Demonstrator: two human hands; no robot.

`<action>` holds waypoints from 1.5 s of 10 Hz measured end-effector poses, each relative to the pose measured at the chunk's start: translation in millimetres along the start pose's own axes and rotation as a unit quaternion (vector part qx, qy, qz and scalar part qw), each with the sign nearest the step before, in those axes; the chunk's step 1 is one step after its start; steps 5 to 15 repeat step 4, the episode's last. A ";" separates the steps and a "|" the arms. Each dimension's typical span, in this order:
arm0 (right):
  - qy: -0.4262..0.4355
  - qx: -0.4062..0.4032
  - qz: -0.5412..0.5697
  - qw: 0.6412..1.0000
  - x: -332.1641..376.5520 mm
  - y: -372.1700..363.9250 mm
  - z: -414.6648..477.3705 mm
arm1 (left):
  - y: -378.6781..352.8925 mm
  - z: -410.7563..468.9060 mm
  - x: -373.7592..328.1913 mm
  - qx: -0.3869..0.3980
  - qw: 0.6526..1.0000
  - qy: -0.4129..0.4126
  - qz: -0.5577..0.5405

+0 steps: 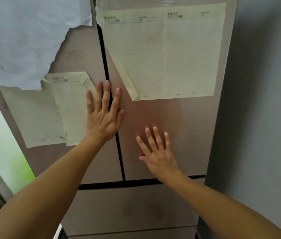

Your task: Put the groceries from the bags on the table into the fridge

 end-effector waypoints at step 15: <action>-0.082 -0.050 0.168 0.981 -11.9 51.0 8.9 | 0.9 -1.5 0.2 -0.015 1.000 0.007 -0.009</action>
Point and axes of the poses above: each hand's wrist, its own z-axis towards the middle knuckle, its own y-axis out of the back of the hand, x = y × z, the point moved 7 cm from there along z, towards the middle knuckle
